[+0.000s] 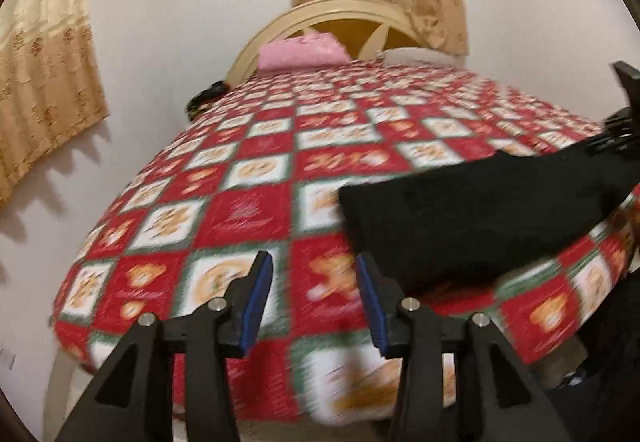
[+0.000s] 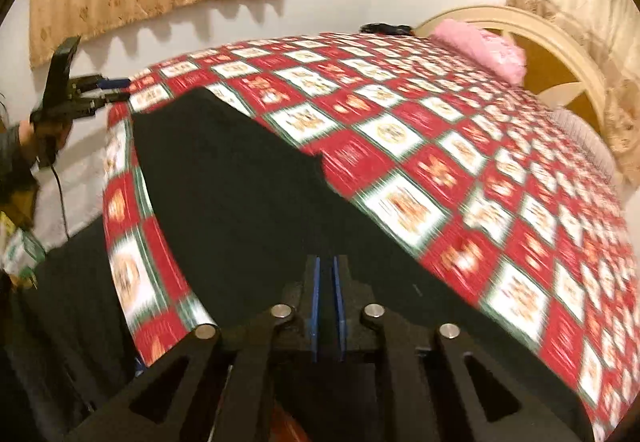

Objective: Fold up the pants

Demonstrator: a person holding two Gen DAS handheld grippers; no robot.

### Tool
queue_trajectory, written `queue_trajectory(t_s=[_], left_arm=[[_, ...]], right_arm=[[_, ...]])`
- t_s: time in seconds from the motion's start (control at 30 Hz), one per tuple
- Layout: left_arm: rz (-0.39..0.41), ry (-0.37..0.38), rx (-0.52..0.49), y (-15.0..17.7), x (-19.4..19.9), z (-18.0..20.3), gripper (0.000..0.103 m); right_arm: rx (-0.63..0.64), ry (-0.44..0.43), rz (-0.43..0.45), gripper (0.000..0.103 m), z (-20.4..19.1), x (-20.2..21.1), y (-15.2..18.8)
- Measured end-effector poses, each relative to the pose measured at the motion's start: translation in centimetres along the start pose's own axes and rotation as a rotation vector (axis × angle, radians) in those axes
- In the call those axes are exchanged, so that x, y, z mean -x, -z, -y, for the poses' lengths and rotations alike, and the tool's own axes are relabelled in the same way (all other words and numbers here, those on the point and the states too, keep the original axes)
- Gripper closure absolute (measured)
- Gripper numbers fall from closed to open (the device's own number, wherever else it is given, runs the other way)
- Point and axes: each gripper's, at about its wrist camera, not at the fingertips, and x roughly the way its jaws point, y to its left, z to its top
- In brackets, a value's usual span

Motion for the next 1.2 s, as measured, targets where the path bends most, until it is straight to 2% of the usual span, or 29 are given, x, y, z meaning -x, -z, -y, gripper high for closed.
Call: queue_trajectory(t_s=[0.07,0.2,0.3,0.37,0.47,0.5,0.63,0.73,0.83,0.9,0.97,1.07,1.13,1.2], left_arm=[[0.000,0.049,-0.018,-0.8,-0.8,1.8,0.053],[-0.020,0.100,-0.083,-1.5,-3.2,5.0,0.053],[-0.074,0.098,-0.085,-1.3,-5.2,5.9,0.053],[-0.107,0.082,-0.061,-0.8,-6.2,5.8,0.052],[-0.107,0.084,-0.036,-0.7,-5.4,6.1,0.046],[-0.106,0.083,-0.040,-0.8,-4.9,6.5,0.045],[-0.077,0.118,-0.156,-1.1,-3.0,10.3,0.045],[-0.065,0.208,-0.258,-1.5,-2.2,14.8,0.045],[-0.056,0.308,-0.335,-2.3,-2.1,19.1,0.058],[-0.057,0.366,-0.366,-2.7,-2.4,21.6,0.060],[-0.055,0.420,-0.410,-3.1,-2.6,24.4,0.064],[-0.043,0.456,-0.468,-3.6,-2.5,27.1,0.065],[-0.042,0.477,-0.495,-3.8,-2.4,28.6,0.065],[-0.047,0.480,-0.517,-4.1,-2.8,29.8,0.065]], right_arm=[[-0.017,-0.059,0.022,0.066,-0.5,-0.8,-1.3],[-0.002,-0.020,-0.020,0.066,-1.8,-4.9,-3.8],[-0.020,-0.059,-0.056,0.066,-2.0,-8.4,-4.3],[-0.040,-0.013,-0.136,0.066,-1.4,-11.4,-3.7],[-0.147,-0.084,-0.090,0.066,0.5,-10.5,-2.7],[-0.160,-0.082,-0.091,0.066,0.8,-9.9,-2.4],[-0.156,0.058,-0.087,0.066,2.3,-5.6,0.4],[-0.227,0.145,-0.066,0.066,5.7,-0.5,3.8],[-0.350,0.306,-0.027,0.066,10.5,7.0,8.5],[-0.441,0.397,0.001,0.066,13.2,11.5,11.1],[-0.531,0.533,0.016,0.066,16.2,16.7,14.7],[-0.654,0.738,-0.006,0.066,19.9,21.9,20.0],[-0.751,0.771,-0.007,0.066,21.8,23.8,23.1],[-0.840,0.735,0.000,0.066,23.1,24.9,26.0]])
